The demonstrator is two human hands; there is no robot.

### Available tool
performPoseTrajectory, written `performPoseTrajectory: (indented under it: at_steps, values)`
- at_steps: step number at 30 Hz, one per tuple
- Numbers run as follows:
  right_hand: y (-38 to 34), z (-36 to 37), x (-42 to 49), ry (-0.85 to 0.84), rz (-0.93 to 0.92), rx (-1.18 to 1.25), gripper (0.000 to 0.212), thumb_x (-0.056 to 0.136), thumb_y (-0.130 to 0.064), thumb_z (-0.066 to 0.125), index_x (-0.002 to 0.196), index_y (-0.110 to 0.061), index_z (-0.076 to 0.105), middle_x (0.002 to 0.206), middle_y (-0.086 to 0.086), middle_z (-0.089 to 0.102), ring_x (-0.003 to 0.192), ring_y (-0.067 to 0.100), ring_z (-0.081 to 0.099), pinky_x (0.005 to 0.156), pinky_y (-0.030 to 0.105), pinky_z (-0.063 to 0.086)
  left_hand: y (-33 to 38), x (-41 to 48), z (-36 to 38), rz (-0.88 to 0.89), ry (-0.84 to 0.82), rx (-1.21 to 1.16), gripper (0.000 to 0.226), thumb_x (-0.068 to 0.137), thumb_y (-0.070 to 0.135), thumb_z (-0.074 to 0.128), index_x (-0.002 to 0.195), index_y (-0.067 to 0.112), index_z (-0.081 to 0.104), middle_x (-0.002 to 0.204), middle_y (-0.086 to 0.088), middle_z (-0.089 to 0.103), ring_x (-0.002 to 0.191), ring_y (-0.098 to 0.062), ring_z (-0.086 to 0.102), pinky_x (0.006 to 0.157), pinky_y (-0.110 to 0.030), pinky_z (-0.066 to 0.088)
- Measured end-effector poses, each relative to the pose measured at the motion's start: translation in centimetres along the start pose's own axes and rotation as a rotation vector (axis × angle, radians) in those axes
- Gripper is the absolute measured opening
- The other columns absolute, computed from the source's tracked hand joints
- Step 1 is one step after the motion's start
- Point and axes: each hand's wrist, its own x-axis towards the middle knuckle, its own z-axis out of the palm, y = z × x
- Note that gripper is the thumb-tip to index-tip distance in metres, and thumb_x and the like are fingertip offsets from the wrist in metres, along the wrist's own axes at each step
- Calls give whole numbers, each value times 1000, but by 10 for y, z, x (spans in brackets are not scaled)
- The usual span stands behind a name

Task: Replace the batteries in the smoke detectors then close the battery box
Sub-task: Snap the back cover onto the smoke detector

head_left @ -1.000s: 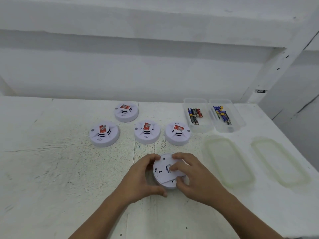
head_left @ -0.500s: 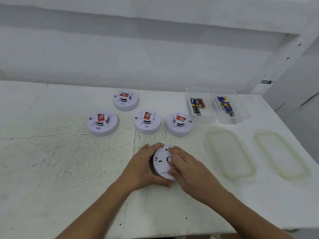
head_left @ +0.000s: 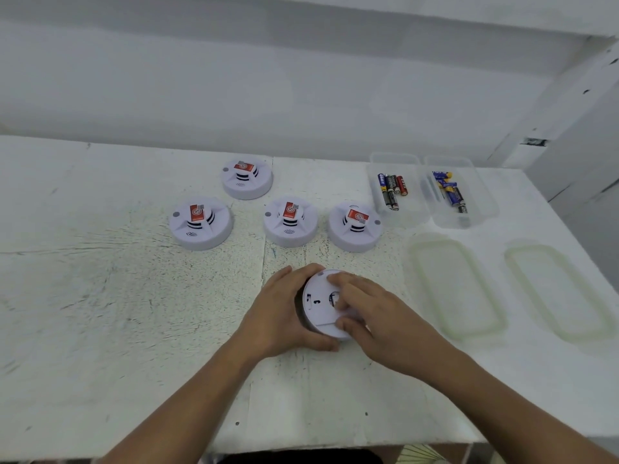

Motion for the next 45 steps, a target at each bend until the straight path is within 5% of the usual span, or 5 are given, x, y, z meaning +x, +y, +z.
performPoseTrajectory:
  at_steps: [5,12,19,28,45]
  values:
    - [-1,-14,-3,-63,-6,-94,23,92,-17,56,116,-14,54,146,-4,35,134,11,31,101,13,27,8,0,-1,40,-9,1,95,40,63,77,123,45,34,113,40,44,111,23,33,109,-30,30]
    - [-7,1,-6,-29,-47,-363,49,54,6,80,95,-11,58,118,16,64,110,32,63,71,27,56,6,1,-1,17,-22,25,104,41,64,76,134,34,39,119,40,41,113,28,29,115,-30,23]
    - [-9,-10,-2,-115,-79,-358,43,72,12,61,109,-8,54,138,15,47,131,30,43,73,27,49,6,5,-4,53,-39,22,97,46,38,94,124,40,37,107,43,36,101,41,18,91,9,4]
    - [3,-15,-3,-81,-118,-145,26,85,-8,50,111,-10,53,134,7,44,123,23,41,91,15,32,0,6,5,74,13,43,107,37,69,76,132,37,41,127,31,46,121,10,39,112,-25,20]
    - [5,-35,1,-183,59,-156,64,88,-27,60,144,-27,30,125,-5,40,111,12,40,88,20,35,24,5,13,122,-45,-3,101,37,69,75,123,50,27,126,37,32,122,20,25,116,-38,-3]
